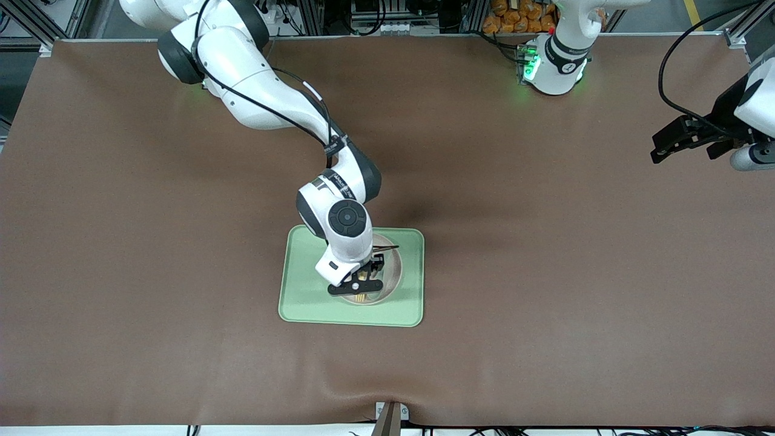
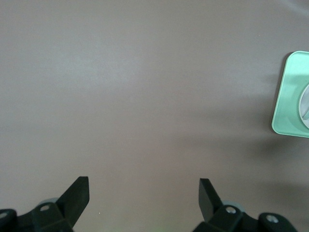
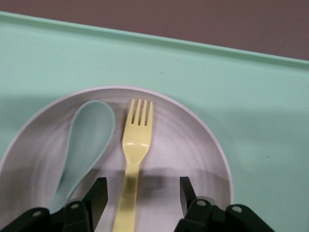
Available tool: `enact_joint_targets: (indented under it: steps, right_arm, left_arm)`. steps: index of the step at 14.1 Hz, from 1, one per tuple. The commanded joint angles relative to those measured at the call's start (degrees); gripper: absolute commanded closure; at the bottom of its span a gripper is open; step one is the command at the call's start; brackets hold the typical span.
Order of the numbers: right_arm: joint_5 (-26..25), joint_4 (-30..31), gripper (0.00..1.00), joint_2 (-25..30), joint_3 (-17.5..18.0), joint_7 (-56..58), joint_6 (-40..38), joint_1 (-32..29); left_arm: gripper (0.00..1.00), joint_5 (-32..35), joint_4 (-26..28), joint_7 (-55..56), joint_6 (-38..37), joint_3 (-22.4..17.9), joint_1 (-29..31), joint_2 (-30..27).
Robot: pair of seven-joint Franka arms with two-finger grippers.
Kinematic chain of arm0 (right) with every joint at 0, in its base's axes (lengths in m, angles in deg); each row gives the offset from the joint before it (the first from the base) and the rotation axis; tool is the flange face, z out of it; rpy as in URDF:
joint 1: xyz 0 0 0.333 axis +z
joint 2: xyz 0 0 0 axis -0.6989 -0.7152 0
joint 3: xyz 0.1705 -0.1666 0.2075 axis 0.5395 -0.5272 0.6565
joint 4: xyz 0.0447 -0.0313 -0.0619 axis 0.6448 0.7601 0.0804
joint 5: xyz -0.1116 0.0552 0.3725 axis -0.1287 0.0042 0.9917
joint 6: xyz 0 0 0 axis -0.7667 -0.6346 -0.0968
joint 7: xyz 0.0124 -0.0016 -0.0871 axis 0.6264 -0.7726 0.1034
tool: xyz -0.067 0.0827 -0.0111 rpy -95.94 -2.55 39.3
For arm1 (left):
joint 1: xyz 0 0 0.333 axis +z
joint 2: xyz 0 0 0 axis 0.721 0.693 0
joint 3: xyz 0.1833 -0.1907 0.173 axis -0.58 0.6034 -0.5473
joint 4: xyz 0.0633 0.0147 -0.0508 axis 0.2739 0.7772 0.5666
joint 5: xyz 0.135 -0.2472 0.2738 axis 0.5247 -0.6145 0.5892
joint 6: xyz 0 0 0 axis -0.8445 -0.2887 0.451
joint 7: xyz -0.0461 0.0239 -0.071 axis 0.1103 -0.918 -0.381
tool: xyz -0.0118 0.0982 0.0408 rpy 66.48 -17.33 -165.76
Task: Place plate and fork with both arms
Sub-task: 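Grasp the yellow fork with the right gripper and lift it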
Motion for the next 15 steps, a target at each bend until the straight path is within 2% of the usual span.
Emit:
enact_joint_targets:
  steps: [1, 4, 9, 10, 11, 13, 15]
  right_arm:
    - [-1.4, -2.3, 0.32, -1.9, -0.2, -1.3, 0.7, 0.5]
    - [-1.5, -2.3, 0.39, -2.6, -0.2, -1.3, 0.7, 0.7]
    - [-1.5, -2.3, 0.39, -2.9, -0.2, -1.3, 1.3, 0.8]
    - [-1.5, -2.3, 0.46, -3.1, -0.2, -1.2, 1.3, 0.8]
    - [-1.5, -2.3, 0.63, -3.1, -0.2, -1.2, 1.3, 0.8]
    - [-1.5, -2.3, 0.84, -3.0, -0.2, -1.3, 1.2, 0.8]
    - [-1.4, -2.3, 0.91, -2.6, -0.2, -1.4, 0.9, 0.7]
  left_arm:
    - [0.00, -0.2, 1.1, -0.6, 0.8, 0.2, 0.2, -0.8]
    - [0.00, -0.2, 1.2, -0.6, 1.2, 0.1, 0.2, -0.5]
    - [0.00, -0.2, 1.6, -0.6, 1.3, 0.2, 0.3, -0.5]
    - [0.00, -0.2, 1.9, -0.6, 1.4, 0.2, 0.3, -0.5]
    - [0.00, -0.2, 1.9, -0.6, 1.4, 0.2, 0.3, -0.5]
    - [0.00, -0.2, 2.4, -0.6, 1.4, 0.1, 0.3, -0.5]
    - [0.00, -0.2, 2.4, -0.5, 1.4, 0.2, 0.3, -0.6]
